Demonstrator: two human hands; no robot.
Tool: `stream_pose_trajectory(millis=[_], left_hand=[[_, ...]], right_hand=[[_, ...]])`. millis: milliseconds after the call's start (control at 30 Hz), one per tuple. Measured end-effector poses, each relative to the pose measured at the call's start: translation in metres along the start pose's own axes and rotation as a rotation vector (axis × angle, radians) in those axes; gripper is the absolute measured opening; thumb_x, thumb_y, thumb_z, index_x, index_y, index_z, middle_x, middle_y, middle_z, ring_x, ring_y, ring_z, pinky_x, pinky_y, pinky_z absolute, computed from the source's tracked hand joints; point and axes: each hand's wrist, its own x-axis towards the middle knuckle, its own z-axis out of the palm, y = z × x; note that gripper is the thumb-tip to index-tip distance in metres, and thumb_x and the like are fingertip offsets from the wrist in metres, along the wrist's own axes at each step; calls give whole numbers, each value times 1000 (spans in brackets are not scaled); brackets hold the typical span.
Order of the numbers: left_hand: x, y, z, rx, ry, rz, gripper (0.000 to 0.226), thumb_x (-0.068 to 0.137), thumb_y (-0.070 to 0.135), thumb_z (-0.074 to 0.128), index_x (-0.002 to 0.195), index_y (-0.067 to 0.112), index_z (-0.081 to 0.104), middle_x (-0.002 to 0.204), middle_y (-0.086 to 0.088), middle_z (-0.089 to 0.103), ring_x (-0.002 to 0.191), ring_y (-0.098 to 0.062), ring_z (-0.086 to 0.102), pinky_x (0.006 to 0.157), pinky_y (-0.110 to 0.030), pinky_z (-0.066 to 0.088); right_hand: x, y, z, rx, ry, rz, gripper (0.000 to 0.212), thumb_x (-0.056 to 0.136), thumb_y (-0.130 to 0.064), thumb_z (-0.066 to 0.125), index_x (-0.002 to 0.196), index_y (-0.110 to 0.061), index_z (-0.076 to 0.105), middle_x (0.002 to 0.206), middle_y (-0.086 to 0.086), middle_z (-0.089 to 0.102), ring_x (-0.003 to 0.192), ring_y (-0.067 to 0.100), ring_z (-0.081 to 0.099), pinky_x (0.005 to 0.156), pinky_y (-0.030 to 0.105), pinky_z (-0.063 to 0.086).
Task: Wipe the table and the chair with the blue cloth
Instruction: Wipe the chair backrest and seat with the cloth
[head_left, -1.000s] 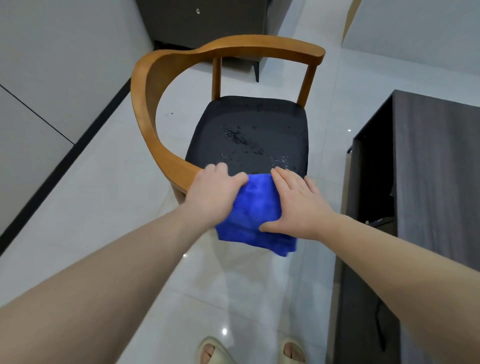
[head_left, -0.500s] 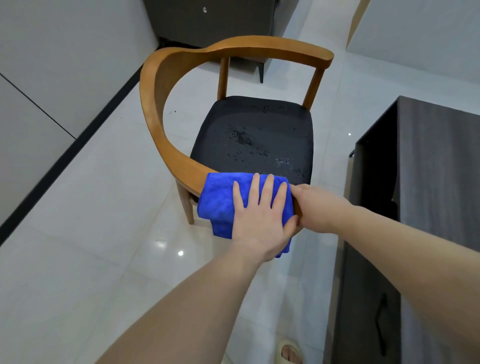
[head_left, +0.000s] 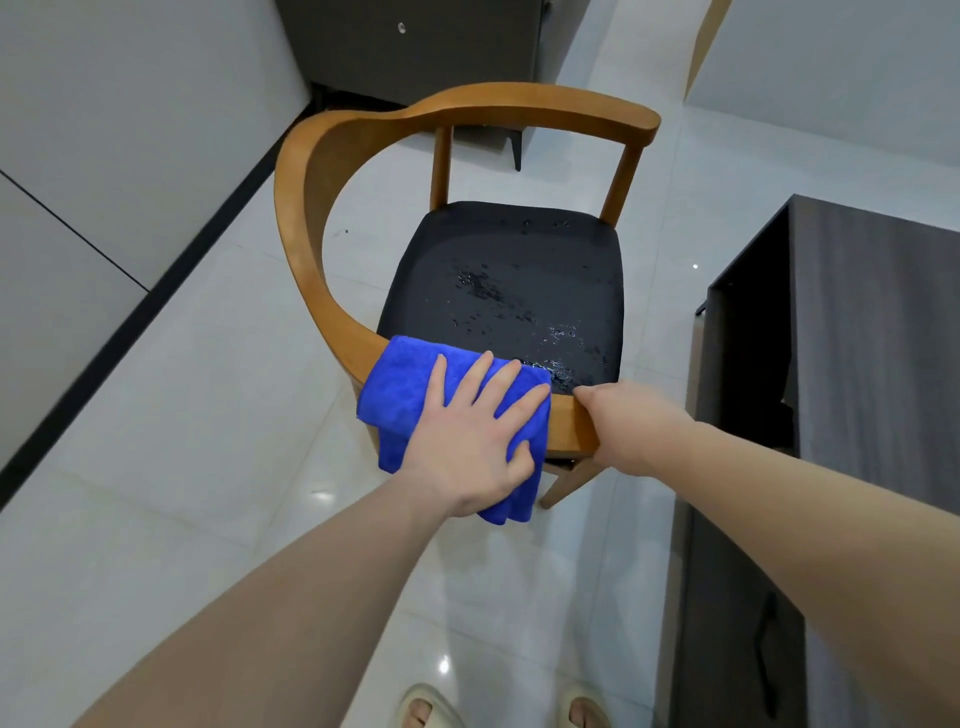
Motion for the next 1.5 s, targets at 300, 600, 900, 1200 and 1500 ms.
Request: stream_pose_trajectory(millis=[300, 600, 900, 1200, 1500], left_hand=[[10, -46, -8, -11, -91, 137, 67, 87, 52, 11, 154, 43, 10, 163, 6, 14, 151, -20, 5, 118, -58, 1], [1, -84, -8, 6, -35, 179, 63, 92, 50, 21, 154, 41, 17, 163, 4, 18, 151, -20, 9, 119, -56, 2], [4, -95, -8, -20, -37, 206, 62, 92, 50, 27, 153, 43, 20, 162, 5, 22, 150, -19, 13, 120, -53, 4], [5, -118, -8, -19, -31, 258, 61, 89, 46, 38, 150, 38, 35, 158, 1, 33, 147, -23, 25, 118, -54, 14], [12, -160, -14, 15, -91, 365, 59, 91, 47, 39, 150, 39, 31, 160, 4, 27, 148, -21, 21, 119, -53, 14]], right_hand=[[22, -50, -23, -31, -158, 23, 35, 73, -55, 63, 76, -23, 49, 78, -5, 46, 70, 16, 50, 74, 32, 51], [33, -68, 7, 72, -40, 125, 61, 77, -36, 59, 127, -15, 31, 128, 3, 39, 128, 25, 36, 116, 49, 18], [30, -72, -5, 58, -107, 129, 72, 82, -36, 61, 138, -11, 24, 144, 6, 30, 144, 25, 18, 118, 49, 15], [58, -106, -40, 206, -221, 135, 79, 64, -61, 69, 122, -15, 41, 110, -3, 51, 99, 19, 59, 75, 33, 41], [61, -112, -46, 165, -241, 192, 66, 67, -49, 70, 116, -16, 41, 109, -4, 56, 100, 20, 59, 72, 31, 39]])
